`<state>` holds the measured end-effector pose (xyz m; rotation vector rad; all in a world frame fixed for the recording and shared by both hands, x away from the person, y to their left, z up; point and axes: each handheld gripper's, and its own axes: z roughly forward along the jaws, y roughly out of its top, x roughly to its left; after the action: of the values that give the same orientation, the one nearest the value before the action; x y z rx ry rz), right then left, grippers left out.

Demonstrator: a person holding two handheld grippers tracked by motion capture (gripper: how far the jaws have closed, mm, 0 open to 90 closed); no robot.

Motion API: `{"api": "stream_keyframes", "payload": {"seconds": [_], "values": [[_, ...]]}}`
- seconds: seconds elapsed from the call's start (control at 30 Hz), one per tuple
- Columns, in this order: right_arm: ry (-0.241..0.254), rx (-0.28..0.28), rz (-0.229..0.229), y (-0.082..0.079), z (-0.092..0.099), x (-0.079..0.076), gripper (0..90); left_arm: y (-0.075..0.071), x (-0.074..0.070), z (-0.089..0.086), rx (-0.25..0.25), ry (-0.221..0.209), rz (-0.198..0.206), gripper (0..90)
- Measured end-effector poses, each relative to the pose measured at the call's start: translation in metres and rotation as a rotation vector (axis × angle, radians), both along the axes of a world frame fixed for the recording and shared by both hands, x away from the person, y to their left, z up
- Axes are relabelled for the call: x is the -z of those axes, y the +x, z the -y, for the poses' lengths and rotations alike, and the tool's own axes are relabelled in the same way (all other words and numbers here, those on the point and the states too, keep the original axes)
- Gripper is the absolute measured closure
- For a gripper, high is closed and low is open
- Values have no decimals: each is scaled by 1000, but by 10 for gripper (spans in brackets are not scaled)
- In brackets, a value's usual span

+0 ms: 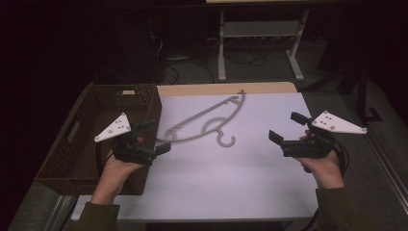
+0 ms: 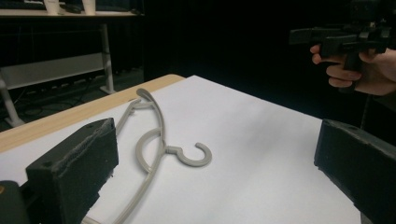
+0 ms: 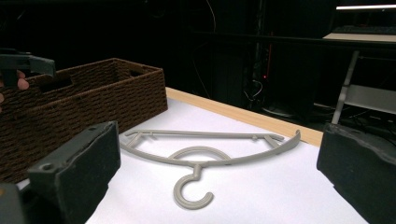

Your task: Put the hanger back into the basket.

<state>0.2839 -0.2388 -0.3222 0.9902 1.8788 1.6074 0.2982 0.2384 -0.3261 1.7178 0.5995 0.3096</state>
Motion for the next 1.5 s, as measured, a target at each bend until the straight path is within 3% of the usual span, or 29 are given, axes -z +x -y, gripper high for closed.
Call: {"api": "stream_keyframes", "payload": {"seconds": [0.23,0.67,1.07,1.13,1.5], "values": [[-38,-12,-27,3,-5,5,0,-2,3,20,13,79,-25,0],[-147,-64,-115,25,-30,25,0,1,36,53,62,240,-110,0],[-222,-133,-189,53,-64,44,4,3,68,62,86,280,-159,0],[-228,-146,-203,60,-73,46,42,4,73,61,95,299,-160,0],[-279,-201,-251,83,-101,60,199,4,79,62,99,297,-176,0]]}}
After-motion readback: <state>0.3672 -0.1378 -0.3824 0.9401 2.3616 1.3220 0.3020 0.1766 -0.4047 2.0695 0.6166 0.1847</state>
